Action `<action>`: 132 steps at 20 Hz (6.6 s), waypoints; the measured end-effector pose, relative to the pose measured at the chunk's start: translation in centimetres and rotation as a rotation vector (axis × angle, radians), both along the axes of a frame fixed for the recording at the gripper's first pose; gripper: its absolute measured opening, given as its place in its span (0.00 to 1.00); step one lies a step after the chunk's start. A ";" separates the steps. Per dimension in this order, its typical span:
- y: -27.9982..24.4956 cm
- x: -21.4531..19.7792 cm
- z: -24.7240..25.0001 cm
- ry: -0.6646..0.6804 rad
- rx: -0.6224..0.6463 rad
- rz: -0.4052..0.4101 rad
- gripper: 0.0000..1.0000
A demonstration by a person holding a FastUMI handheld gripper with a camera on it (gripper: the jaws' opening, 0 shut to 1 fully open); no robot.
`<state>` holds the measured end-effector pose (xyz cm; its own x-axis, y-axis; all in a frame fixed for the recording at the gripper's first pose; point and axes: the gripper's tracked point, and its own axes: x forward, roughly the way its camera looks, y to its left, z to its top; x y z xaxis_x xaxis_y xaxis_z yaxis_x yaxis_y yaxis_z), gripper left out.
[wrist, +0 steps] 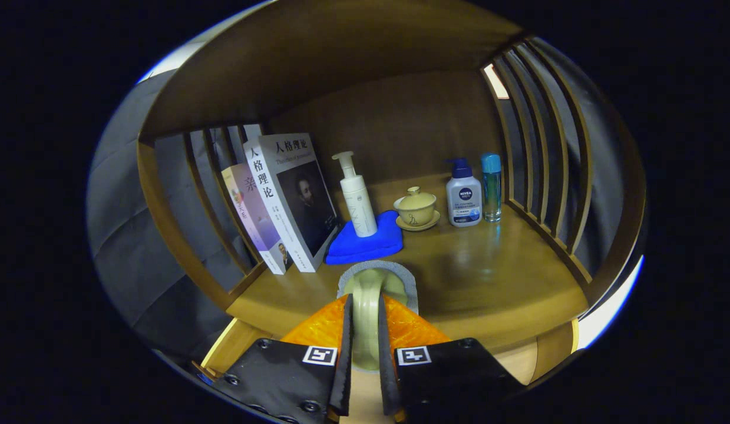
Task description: Pull open the drawer, take out the items inside it, and place them on the countertop above the cabinet.
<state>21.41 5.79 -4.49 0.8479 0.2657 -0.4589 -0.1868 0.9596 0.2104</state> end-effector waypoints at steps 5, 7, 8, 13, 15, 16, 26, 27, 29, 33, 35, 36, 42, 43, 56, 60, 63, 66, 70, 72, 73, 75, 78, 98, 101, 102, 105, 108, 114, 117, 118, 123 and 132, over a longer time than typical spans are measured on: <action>0.3 2.8 -0.9 0.033 0.017 -0.018 0.23; 0.4 3.6 -1.1 0.014 0.011 -0.027 0.23; 0.1 3.9 -1.1 -0.003 -0.009 -0.042 0.34; -0.1 3.1 0.8 -0.161 -0.136 -0.026 0.88; 0.3 1.6 2.9 -0.251 -0.170 -0.020 0.98; 0.7 0.3 3.9 -0.289 -0.174 -0.014 0.98; 2.2 -14.8 5.2 -0.486 -0.148 -0.004 0.98; 1.9 -15.7 5.3 -0.506 -0.152 -0.013 0.98; 1.0 -17.5 5.1 -0.538 -0.179 -0.043 0.98; 0.2 -20.7 3.8 -0.553 -0.193 -0.070 0.98; 0.1 -22.0 2.8 -0.562 -0.213 -0.069 0.98; 0.1 -22.5 2.2 -0.565 -0.220 -0.065 0.98; 0.2 -25.6 -3.6 -0.479 -0.213 -0.058 0.98; 0.1 -25.9 -4.5 -0.471 -0.223 -0.057 0.98; -0.8 -26.3 -12.6 -0.328 -0.297 -0.076 0.96; -0.9 -26.1 -12.3 -0.313 -0.280 -0.103 0.96; -1.6 -25.0 -12.3 -0.295 -0.285 -0.132 0.96; -1.4 -24.6 -12.2 -0.304 -0.300 -0.141 0.96; -1.2 -23.7 -12.1 -0.298 -0.287 -0.152 0.98; -1.1 -22.6 -12.0 -0.292 -0.278 -0.157 0.98; -1.1 -22.1 -11.8 -0.293 -0.278 -0.159 0.98; -1.0 -20.5 -11.2 -0.303 -0.270 -0.166 0.98; -0.9 -19.1 -11.7 -0.277 -0.251 -0.170 0.97; -0.7 -10.7 -12.0 -0.260 -0.228 -0.196 0.98; -0.7 -9.7 -11.9 -0.253 -0.214 -0.202 0.98; -0.6 -9.2 -12.0 -0.245 -0.200 -0.205 0.98; -0.6 -7.6 -11.9 -0.226 -0.179 -0.209 0.98; -0.5 -6.8 -11.9 -0.212 -0.158 -0.222 0.98; 0.0 -7.7 -12.2 -0.236 -0.210 -0.163 0.98; -0.3 -10.7 -8.8 -0.304 -0.177 -0.136 0.98; -0.3 -12.0 -7.8 -0.331 -0.168 -0.126 0.98; -1.4 -20.0 -2.1 -0.441 -0.164 -0.068 0.98; -2.6 -25.7 0.1 -0.463 -0.155 -0.062 0.98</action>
<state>-4.33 3.17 -4.43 0.9841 0.1672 -0.0604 -0.1690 0.9852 -0.0273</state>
